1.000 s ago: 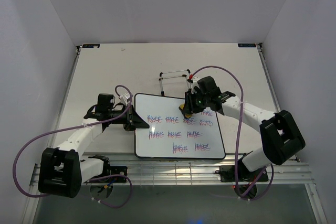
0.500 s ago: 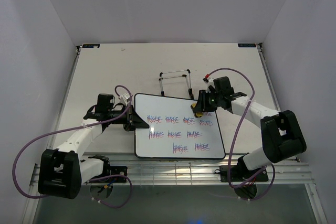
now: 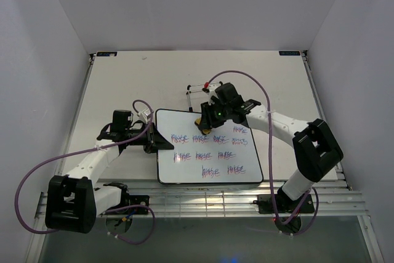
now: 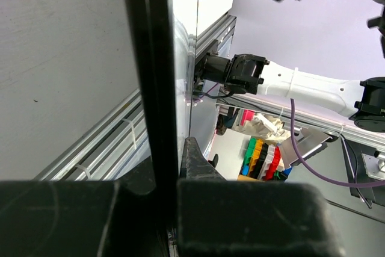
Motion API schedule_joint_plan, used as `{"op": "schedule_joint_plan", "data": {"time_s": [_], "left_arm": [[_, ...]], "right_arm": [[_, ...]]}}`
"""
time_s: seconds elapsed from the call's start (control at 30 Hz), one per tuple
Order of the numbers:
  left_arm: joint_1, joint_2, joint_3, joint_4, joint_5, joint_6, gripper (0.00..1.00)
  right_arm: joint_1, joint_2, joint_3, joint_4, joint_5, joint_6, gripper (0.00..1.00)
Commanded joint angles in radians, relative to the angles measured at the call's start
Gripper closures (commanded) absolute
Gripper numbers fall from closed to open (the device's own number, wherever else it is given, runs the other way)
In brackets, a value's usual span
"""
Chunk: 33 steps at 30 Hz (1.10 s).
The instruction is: Erase the whiteboard
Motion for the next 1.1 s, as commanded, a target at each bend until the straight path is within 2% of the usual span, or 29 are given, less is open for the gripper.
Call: {"op": "schedule_joint_plan", "data": {"time_s": [0.0,0.07,0.27,0.5,0.67,0.9,1.07], "left_arm": [[-0.005,-0.014,0.021,-0.009,-0.281,0.068,1.00],[-0.007,-0.020,0.027,-0.024,-0.289,0.068,1.00],[-0.004,-0.035,0.033,-0.036,-0.298,0.074,1.00],[-0.004,-0.029,0.036,-0.026,-0.303,0.078,1.00],[-0.002,-0.023,0.036,-0.016,-0.298,0.080,1.00],[-0.002,-0.024,0.033,-0.007,-0.275,0.086,1.00],[-0.001,-0.005,0.032,0.000,-0.254,0.092,1.00]], "right_arm": [[0.058,0.071,0.040,-0.053,-0.032,0.025,0.80],[0.047,0.069,0.018,-0.056,-0.002,0.024,0.80],[-0.106,-0.013,-0.147,-0.036,-0.018,-0.001,0.80],[-0.368,-0.125,-0.357,-0.032,-0.080,-0.062,0.80],[-0.534,-0.099,-0.417,-0.039,-0.097,-0.102,0.80],[-0.551,-0.030,-0.382,-0.052,-0.042,-0.116,0.82],[-0.533,-0.059,-0.366,-0.027,-0.124,-0.092,0.83]]}}
